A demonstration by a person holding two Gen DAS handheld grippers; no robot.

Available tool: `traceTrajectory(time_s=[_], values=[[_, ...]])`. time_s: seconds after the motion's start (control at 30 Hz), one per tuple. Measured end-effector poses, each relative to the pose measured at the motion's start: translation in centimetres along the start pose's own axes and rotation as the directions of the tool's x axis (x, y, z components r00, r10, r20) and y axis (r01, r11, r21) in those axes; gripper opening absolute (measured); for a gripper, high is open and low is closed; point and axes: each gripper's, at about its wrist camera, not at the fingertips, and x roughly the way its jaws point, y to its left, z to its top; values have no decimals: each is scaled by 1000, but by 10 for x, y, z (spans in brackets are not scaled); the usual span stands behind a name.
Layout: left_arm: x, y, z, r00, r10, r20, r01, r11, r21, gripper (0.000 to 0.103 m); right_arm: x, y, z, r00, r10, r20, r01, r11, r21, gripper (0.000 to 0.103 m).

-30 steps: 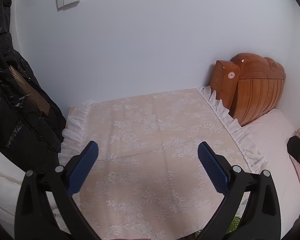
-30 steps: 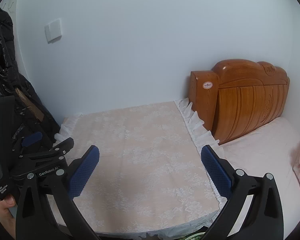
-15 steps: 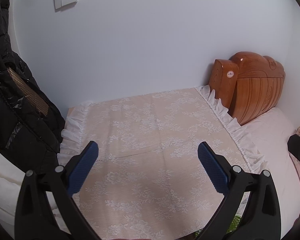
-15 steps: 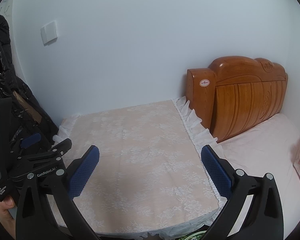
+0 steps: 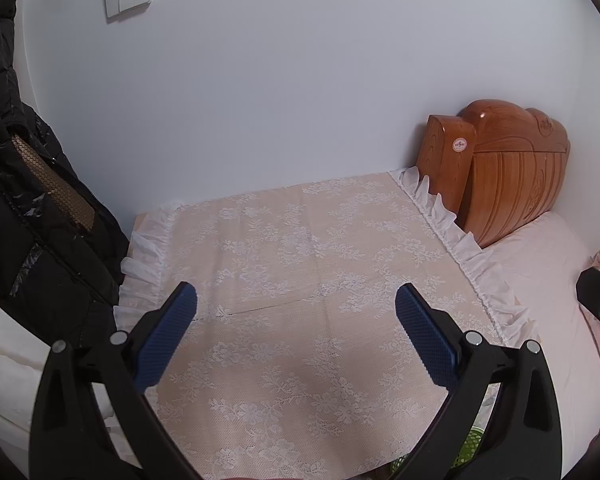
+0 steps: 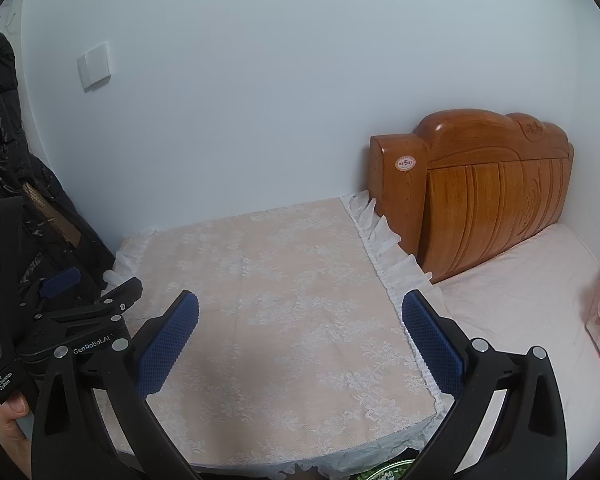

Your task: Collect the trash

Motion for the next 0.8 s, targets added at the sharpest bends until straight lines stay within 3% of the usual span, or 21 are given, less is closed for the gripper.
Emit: traceTrajectory(time_s=[0.8], values=[[3, -2, 1, 1000, -12, -6, 12, 1000, -2, 95, 5, 2, -2, 1000, -4, -12, 4, 1000, 6, 101]])
